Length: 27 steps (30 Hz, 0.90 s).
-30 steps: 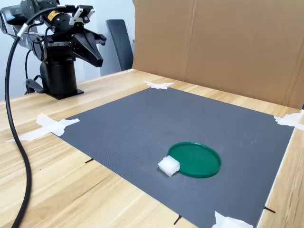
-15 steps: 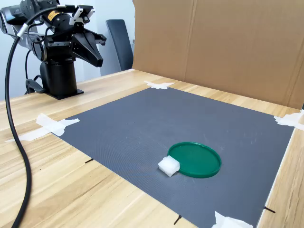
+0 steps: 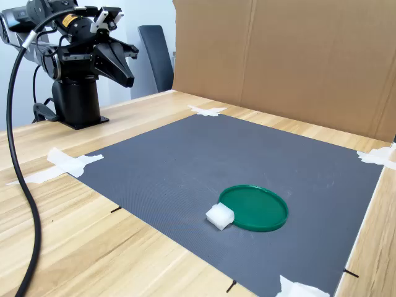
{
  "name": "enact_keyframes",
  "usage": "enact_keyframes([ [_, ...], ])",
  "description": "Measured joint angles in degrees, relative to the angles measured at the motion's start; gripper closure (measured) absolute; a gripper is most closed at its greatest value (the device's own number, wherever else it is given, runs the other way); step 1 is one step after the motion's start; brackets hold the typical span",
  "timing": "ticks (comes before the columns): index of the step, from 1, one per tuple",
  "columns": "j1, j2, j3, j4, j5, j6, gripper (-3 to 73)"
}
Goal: Grasp a white terminal and put it in the green lid.
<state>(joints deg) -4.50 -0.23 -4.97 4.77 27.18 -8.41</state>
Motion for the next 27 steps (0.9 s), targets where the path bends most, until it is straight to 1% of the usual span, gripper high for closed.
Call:
enact_keyframes([
  [3, 0.0, 3.1, -1.2, 0.0, 0.3, 0.0, 72.1],
  [6, 0.0, 10.5, -7.2, 0.0, 2.3, 0.0, 72.2],
  [11, 0.0, 18.7, -13.1, 0.0, 4.1, 0.0, 72.2],
  [14, 0.0, 24.9, -17.6, 0.0, 6.4, 0.0, 72.2],
  [16, 0.0, 29.8, -22.0, 0.0, 11.1, -0.1, 72.2],
  [18, 0.0, 35.2, -27.7, 0.0, 18.9, -0.2, 72.2],
  [20, 0.0, 37.6, -31.3, 0.0, 24.3, -2.0, 72.2],
  [21, 0.0, 37.9, -31.8, 0.0, 25.0, -2.5, 72.2],
  [24, 0.0, 39.9, -35.5, 0.2, 28.7, -8.1, 72.2],
  [25, 0.0, 40.1, -35.9, 0.4, 29.1, -8.8, 72.2],
  [26, 0.0, 40.6, -36.7, 0.7, 29.5, -10.1, 72.2],
  [27, 0.0, 41.1, -38.0, 1.8, 29.6, -12.7, 72.2],
])
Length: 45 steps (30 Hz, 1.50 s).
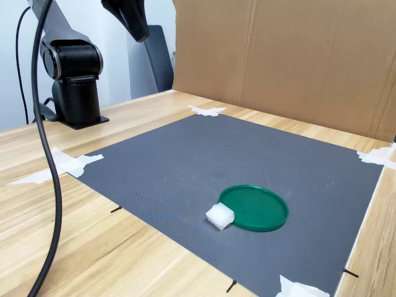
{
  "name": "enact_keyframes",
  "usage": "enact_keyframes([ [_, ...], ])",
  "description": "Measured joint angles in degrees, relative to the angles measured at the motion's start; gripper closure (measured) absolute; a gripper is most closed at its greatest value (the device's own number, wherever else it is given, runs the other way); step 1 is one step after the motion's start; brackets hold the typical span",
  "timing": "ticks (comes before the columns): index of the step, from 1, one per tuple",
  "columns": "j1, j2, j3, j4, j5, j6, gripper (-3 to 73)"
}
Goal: Grasp a white terminal and put it in the green lid.
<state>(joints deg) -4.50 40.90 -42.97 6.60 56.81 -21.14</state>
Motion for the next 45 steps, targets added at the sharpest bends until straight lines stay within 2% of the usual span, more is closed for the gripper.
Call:
enact_keyframes([
  [2, 0.0, 1.3, -3.3, 5.6, 1.6, -6.6, 72.2],
  [7, 0.0, 2.9, -7.2, 10.2, 7.4, -11.9, 72.2],
  [9, 0.0, 5.3, -13.0, 13.4, 11.6, -12.7, 72.2],
  [16, 0.0, 12.8, -25.1, 14.0, 14.7, -12.7, 72.2],
  [22, 0.0, 18.7, -31.6, 13.5, 14.7, -14.8, 72.2],
  [26, 0.0, 23.0, -34.6, 12.1, 14.7, -16.5, 72.2],
  [30, 0.0, 30.0, -37.8, 4.7, 14.7, -15.9, 72.3],
  [31, 0.0, 32.2, -39.0, 1.7, 14.7, -15.2, 72.2],
  [34, 0.0, 34.5, -40.6, -0.4, 14.6, -14.9, 72.2],
  [41, 0.0, 36.6, -46.9, -1.5, 14.8, -12.8, 72.2],
  [45, 0.0, 39.4, -48.9, 0.7, 14.7, -9.0, 72.2],
])
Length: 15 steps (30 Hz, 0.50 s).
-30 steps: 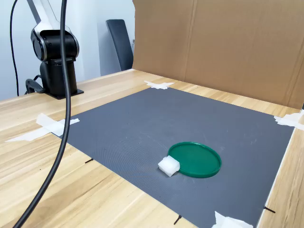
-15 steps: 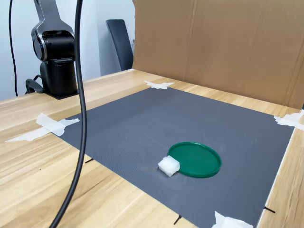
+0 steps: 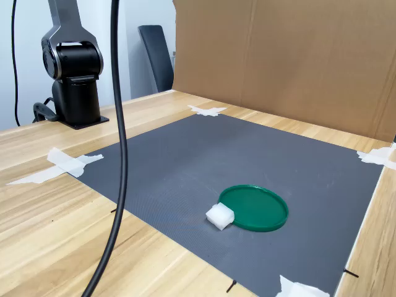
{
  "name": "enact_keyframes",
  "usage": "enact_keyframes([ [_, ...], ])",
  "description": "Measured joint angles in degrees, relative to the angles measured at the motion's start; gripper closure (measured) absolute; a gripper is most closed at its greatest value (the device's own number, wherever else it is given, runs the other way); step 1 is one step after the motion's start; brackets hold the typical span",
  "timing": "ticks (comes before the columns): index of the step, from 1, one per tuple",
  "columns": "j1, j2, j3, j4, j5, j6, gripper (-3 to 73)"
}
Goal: Grasp a white terminal and put it in the green lid.
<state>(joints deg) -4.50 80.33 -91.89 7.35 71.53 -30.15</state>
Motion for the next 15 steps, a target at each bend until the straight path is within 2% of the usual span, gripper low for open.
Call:
enact_keyframes([
  [3, -0.1, 2.9, 0.0, 1.3, -0.1, 1.9, 72.2],
  [8, -5.7, 6.4, 0.0, 5.5, -0.1, -0.6, 72.2],
  [15, -13.8, 8.9, 0.0, 4.6, -0.2, -9.4, 72.2],
])
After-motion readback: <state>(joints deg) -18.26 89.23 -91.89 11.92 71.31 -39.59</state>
